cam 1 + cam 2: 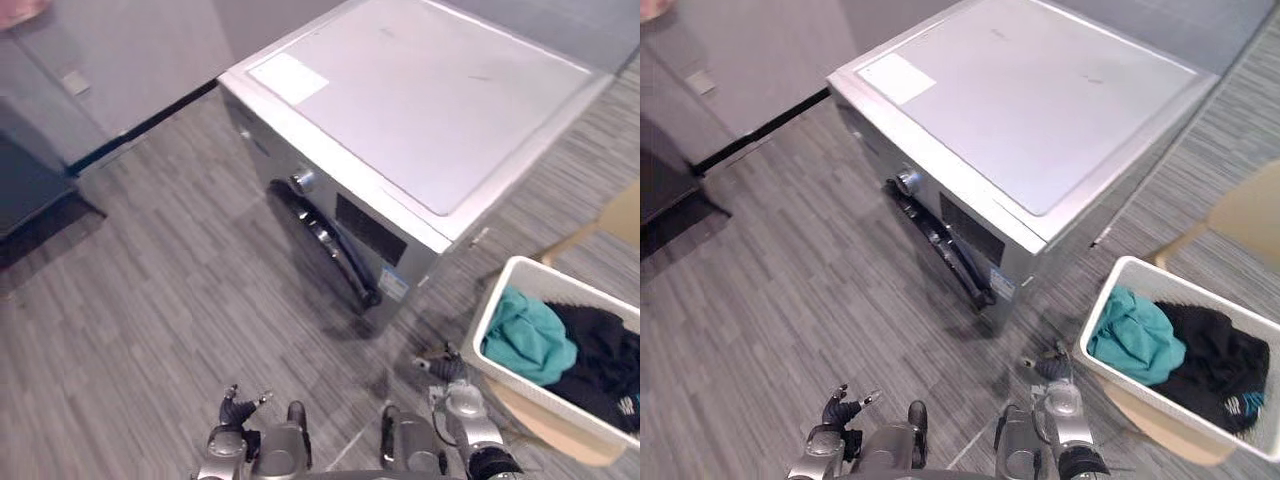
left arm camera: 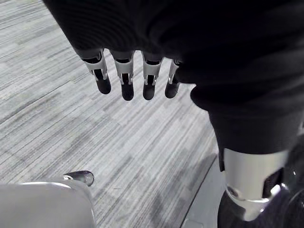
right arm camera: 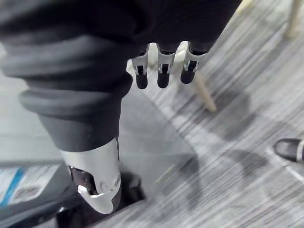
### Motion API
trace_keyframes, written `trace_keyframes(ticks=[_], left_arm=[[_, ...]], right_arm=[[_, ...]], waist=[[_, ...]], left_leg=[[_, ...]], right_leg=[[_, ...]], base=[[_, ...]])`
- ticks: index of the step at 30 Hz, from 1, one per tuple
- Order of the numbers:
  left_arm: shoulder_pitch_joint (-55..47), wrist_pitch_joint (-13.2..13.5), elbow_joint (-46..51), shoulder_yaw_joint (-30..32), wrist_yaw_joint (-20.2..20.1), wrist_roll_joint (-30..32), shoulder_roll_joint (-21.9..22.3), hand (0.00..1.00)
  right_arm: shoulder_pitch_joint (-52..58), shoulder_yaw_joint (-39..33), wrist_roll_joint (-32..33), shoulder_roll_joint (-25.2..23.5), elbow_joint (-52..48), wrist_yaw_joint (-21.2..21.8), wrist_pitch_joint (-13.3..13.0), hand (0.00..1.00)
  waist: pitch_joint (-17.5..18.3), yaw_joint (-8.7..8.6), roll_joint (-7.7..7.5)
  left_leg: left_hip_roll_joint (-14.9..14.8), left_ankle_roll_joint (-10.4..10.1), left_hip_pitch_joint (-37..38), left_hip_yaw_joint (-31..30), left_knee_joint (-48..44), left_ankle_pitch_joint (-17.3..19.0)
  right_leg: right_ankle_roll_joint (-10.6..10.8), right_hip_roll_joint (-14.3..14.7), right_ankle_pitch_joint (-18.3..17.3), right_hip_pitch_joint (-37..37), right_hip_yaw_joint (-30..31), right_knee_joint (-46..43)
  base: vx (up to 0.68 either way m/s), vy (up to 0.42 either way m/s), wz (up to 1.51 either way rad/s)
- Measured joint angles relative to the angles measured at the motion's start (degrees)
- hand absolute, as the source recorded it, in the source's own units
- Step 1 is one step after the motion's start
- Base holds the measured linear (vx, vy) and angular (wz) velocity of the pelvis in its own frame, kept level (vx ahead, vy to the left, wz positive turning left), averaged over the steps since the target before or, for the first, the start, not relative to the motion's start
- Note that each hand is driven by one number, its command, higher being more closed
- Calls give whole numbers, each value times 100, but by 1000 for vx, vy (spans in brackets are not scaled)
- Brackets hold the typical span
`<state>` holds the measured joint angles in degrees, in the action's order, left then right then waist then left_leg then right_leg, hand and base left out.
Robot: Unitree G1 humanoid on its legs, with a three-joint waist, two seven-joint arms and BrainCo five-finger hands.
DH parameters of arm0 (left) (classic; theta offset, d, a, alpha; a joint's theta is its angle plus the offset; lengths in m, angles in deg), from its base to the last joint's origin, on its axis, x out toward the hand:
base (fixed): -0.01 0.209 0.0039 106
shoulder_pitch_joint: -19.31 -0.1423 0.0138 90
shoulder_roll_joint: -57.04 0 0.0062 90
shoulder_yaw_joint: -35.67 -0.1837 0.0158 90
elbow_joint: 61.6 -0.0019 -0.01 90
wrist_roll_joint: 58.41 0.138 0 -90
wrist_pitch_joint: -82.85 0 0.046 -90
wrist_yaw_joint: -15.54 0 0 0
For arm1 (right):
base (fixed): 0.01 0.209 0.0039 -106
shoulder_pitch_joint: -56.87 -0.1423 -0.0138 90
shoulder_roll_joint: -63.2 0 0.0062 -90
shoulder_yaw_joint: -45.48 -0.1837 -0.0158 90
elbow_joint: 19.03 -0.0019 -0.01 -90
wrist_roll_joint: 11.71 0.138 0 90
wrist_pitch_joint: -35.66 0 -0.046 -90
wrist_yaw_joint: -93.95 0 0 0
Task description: Pick up the laundry basket with both hands and put the clothes into the washing machine.
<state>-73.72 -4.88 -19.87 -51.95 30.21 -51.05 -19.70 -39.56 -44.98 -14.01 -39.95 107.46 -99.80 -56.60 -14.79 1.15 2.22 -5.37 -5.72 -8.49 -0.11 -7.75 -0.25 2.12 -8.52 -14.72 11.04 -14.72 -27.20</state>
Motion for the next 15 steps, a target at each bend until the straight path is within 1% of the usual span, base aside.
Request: trace_keyframes(ticks=[1,2,4,6,7,9,11,13,15], left_arm=[[-26,5,32,-1,9,0,18,0],[-92,21,71,-8,45,-1,58,0],[-131,26,101,-9,55,-15,87,0],[-141,49,152,-9,66,-18,123,0],[-156,59,212,-9,74,-18,169,0],[-162,67,242,2,79,-37,198,0],[-177,71,309,-1,98,-43,199,0],[-175,84,397,-2,166,-54,202,0],[-178,87,437,2,194,-65,191,0]], right_arm=[[-43,-77,20,-30,7,-122,50,0],[-55,-145,28,-77,9,-164,30,0],[-25,-142,53,-51,10,-166,34,0],[-77,-171,143,-53,-17,-292,37,0],[-105,-197,203,-37,-150,-380,38,0],[-185,-209,282,-28,-189,-477,37,0],[-392,-176,346,-43,-190,-489,39,0],[-847,-177,396,-30,-199,-510,38,0],[-1195,-162,401,-9,-212,-513,34,0]], waist=[[0,15,0],[-1,38,1],[-6,63,10],[-35,136,69],[-66,127,137],[-90,137,180],[-112,173,214],[-174,299,291],[-214,317,338]], left_leg=[[4,-5,-29,1,46,-76],[25,53,-75,-8,118,-168],[55,39,-110,-17,212,-306],[58,37,-128,-33,294,-346],[71,23,-208,-69,393,-354],[95,23,-362,-113,428,-412],[136,65,-480,-143,481,-410],[155,75,-528,-116,530,-416],[168,125,-605,-121,536,-454]], right_leg=[[-1,-5,-1,-13,-66,36],[-4,-19,-2,-26,-167,76],[-8,-51,-3,-34,-269,97],[-32,-53,-35,-5,-294,141],[-55,-73,-139,98,-307,107],[-26,-139,-155,260,-372,28],[-19,-185,-165,418,-391,-87],[-15,-200,-161,548,-308,-164],[-11,-264,-158,646,-304,-233]], base=[[-56,-30,66],[-72,-15,49],[-93,-1,36],[-146,11,18],[-180,17,18],[-195,26,24],[-189,13,18],[-158,0,0],[-87,-33,8]])
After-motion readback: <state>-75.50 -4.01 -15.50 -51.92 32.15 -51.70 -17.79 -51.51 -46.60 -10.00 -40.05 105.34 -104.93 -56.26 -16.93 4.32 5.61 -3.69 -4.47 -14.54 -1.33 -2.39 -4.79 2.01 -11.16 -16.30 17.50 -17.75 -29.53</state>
